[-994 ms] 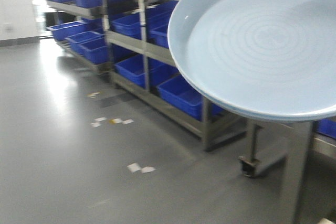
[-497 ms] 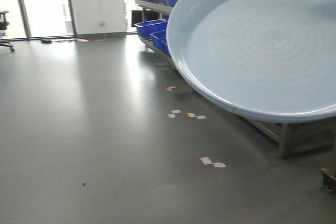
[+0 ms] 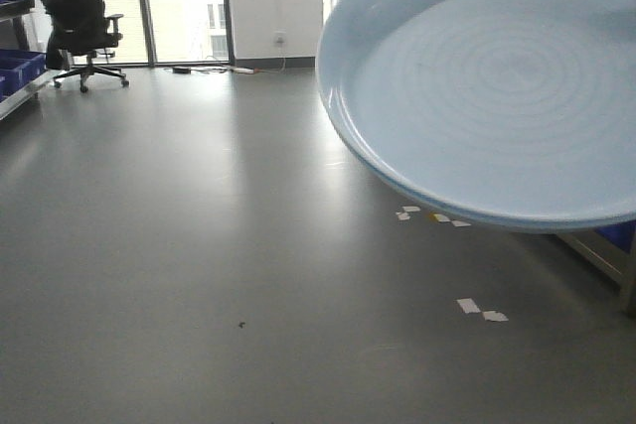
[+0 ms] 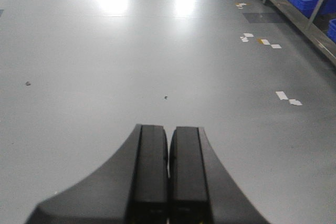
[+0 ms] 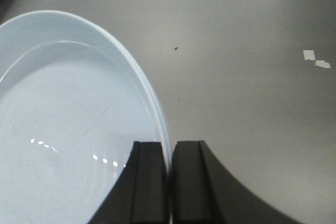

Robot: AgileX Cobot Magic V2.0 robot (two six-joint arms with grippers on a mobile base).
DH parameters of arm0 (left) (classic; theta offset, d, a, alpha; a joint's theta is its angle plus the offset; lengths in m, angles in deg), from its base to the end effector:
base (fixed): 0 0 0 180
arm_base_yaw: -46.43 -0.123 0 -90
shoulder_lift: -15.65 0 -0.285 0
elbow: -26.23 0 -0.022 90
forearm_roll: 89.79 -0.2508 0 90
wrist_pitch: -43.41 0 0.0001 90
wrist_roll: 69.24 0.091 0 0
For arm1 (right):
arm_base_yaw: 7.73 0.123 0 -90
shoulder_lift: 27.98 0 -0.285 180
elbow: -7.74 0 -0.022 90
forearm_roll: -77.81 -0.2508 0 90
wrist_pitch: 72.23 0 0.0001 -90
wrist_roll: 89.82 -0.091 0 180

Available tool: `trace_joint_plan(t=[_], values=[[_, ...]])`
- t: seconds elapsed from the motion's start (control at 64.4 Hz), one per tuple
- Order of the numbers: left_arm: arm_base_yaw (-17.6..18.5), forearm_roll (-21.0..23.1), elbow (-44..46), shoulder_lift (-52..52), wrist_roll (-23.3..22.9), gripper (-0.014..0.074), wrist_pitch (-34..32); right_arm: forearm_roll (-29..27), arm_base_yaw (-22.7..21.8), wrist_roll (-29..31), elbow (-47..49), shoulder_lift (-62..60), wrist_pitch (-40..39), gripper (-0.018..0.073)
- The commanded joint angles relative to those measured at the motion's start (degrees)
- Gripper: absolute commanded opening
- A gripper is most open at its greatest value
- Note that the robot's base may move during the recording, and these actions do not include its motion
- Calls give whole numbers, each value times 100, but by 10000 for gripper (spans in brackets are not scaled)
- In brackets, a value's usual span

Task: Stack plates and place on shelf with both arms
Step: 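Hold the plates in the right gripper while driving the base away from the table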

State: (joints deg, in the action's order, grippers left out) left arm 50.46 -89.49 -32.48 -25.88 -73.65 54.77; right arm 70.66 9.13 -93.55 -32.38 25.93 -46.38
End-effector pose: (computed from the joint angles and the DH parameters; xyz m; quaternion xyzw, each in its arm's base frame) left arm 0.1216 -0.0087 0.2554 -0.0046 0.8271 -0.0432 0.5604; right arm 0.1543 0.0519 0.3125 -0.0640 0.8621 0.1402 0.4827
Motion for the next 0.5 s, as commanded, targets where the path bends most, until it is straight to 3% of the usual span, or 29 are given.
trace_joint_plan(t=[0.0,0.482], values=[[36,39,156,-1,-24,85,-500,-16,-37,23,175,-47,-558,20],[36,39,156,-34,-24,85,-500,-16,-37,23,175,3,-556,20]])
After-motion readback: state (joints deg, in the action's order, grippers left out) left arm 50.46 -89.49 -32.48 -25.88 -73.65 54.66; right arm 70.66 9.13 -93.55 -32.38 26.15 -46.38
